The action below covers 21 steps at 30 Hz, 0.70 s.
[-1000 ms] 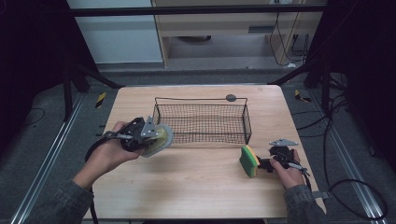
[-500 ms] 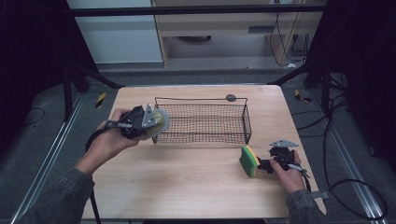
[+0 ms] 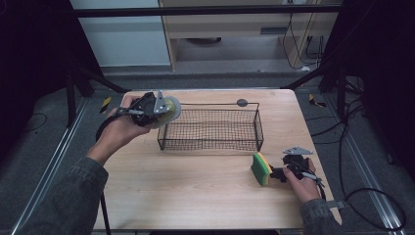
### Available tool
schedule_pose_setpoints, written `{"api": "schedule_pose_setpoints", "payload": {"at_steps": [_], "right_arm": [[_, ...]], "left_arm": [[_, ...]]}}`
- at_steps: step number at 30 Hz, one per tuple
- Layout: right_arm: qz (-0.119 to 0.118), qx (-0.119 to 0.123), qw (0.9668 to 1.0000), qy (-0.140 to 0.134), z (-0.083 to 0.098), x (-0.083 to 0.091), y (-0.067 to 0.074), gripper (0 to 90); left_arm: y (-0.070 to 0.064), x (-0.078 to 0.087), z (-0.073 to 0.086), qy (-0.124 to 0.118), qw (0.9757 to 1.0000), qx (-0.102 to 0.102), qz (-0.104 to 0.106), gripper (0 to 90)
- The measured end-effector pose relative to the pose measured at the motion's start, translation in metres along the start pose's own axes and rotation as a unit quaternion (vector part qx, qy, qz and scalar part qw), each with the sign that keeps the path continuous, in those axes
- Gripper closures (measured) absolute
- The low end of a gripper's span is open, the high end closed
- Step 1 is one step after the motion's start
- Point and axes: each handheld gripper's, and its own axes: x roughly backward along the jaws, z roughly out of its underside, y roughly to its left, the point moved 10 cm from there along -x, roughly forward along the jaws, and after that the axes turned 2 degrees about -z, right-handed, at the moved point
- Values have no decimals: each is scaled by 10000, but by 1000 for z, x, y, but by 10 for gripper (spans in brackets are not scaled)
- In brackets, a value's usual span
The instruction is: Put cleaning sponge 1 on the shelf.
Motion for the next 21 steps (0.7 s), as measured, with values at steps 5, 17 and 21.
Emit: {"api": "schedule_pose_setpoints", "payload": {"at_steps": [5,17,21], "right_arm": [[-2,-6,10000,7,0,0,0,4],[-6,-17,10000,3,0,0,0,4],[-4,-3,10000,7,0,0,0,4]], "left_arm": [[2,-2,-10,-74,10000,-13,3,701],[-2,-7,-10,0,9999,-144,-17,701],[-3,-9,-12,-60,9999,-132,4,701]]}}
